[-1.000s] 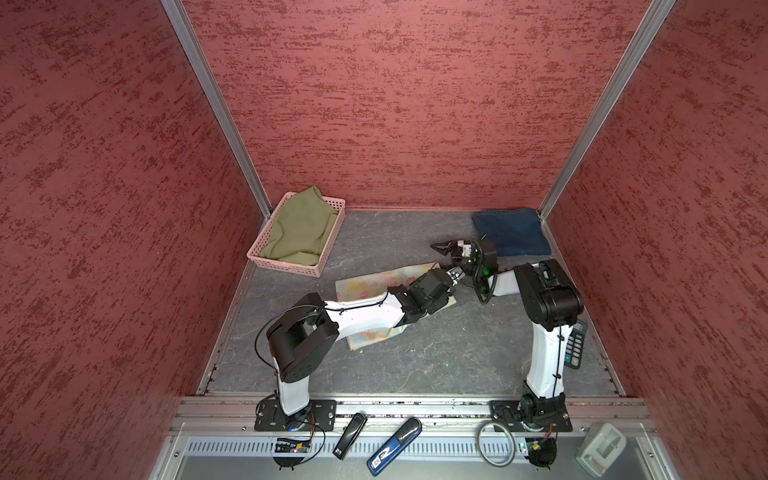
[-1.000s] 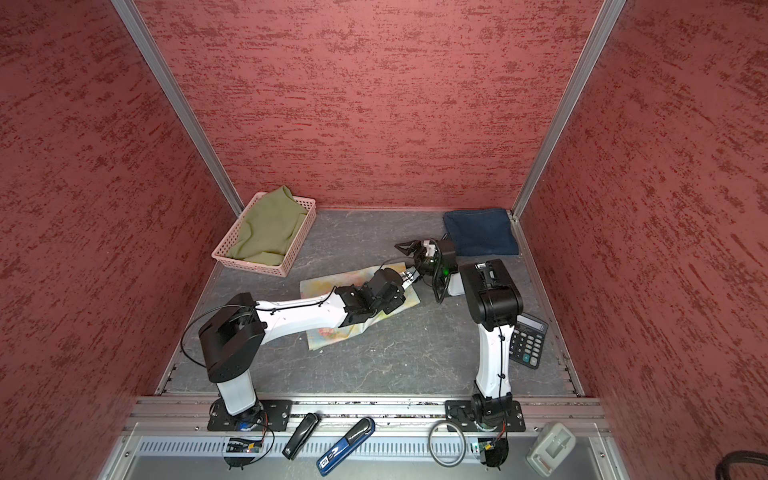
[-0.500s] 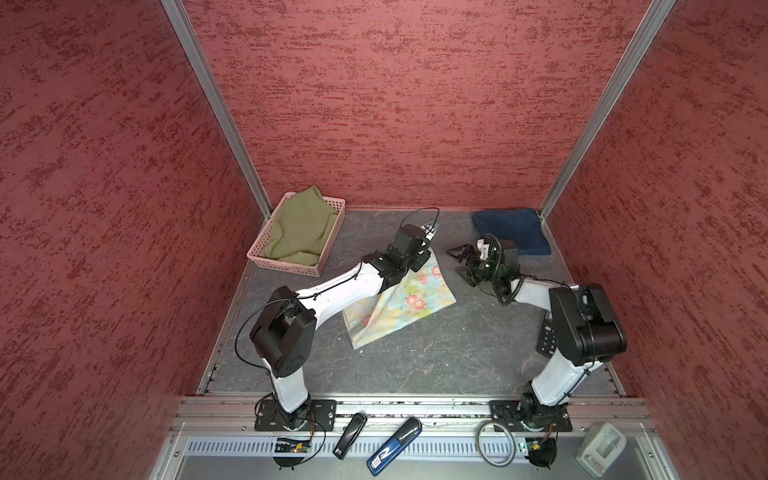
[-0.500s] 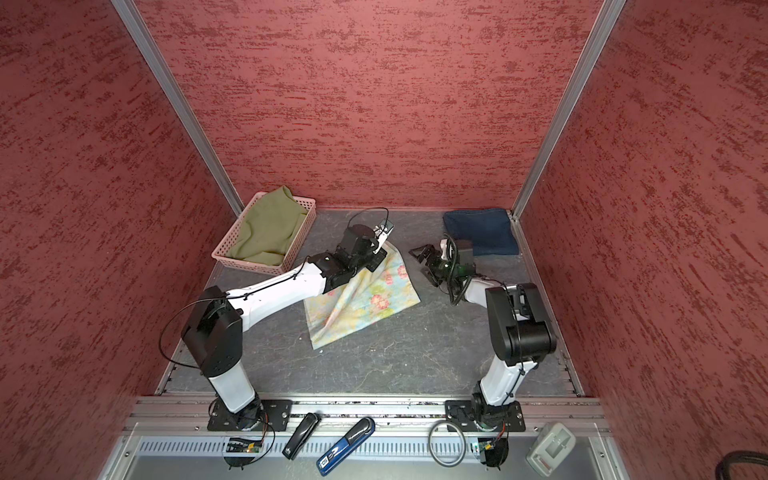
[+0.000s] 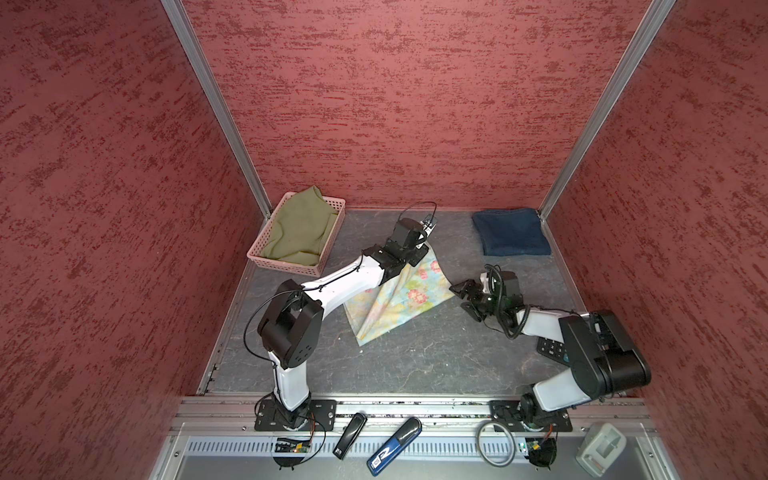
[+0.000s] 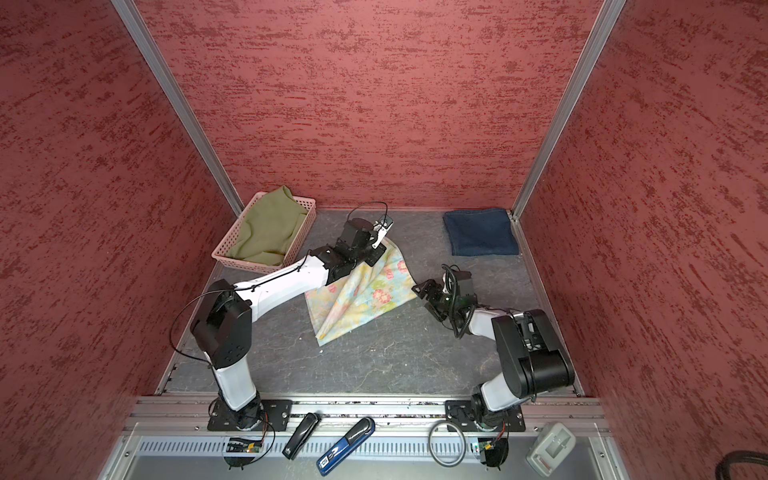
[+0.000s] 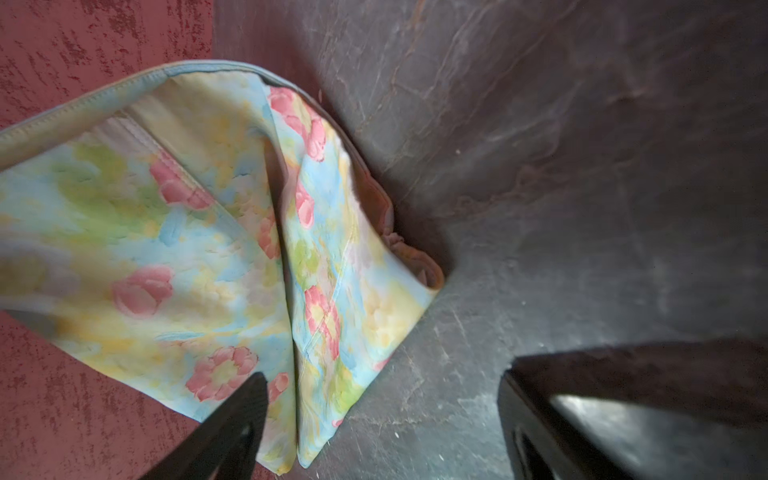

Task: Fold and stack the skirts

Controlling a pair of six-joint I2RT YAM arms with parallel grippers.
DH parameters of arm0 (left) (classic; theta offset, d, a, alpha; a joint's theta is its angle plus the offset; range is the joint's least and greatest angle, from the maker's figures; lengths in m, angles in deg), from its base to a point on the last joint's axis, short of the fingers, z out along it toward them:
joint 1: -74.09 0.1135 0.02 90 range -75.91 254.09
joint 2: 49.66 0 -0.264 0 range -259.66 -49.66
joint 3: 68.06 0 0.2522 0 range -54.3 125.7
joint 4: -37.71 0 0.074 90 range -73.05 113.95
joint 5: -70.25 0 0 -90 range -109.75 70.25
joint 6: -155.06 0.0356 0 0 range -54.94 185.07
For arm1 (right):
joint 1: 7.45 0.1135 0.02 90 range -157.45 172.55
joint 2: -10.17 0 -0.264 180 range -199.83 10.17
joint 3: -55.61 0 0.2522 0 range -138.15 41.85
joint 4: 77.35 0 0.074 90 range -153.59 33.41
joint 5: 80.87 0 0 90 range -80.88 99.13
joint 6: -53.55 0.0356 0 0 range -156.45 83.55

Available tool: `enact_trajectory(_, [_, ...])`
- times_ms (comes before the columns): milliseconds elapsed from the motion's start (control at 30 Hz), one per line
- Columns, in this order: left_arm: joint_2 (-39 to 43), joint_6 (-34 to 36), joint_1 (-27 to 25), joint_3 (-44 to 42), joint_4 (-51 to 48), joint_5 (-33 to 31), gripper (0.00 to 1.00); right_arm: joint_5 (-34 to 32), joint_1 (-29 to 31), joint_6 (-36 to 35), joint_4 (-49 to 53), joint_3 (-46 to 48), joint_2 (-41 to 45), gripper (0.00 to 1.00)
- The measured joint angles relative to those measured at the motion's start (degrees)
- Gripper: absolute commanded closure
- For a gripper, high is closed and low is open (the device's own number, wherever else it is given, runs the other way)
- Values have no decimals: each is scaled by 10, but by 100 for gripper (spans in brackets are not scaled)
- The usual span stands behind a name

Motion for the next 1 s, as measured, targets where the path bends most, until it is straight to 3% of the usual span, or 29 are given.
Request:
enact_trajectory(100, [0, 0, 0, 0, 0, 3, 100, -11, 8, 46, -72, 12, -28, 29])
enact_trajectory(267, [0, 1, 1, 0, 0, 7, 100, -49, 30, 112, -177, 26, -68, 32])
enact_trajectory(400, [0, 1, 1, 0, 0, 11, 100, -71, 35, 144, -255, 30, -110, 42])
enact_trajectory(833, [0, 0, 0, 2, 0, 21, 100, -134, 39, 125, -358, 51, -169, 82])
enact_trajectory(933, [0, 0, 0, 5, 0, 22, 100, -138, 39, 120, -388, 51, -189, 83])
enact_trajectory(1000, [0, 0, 0, 8, 0, 23, 100, -140, 39, 118, -399, 49, -195, 75])
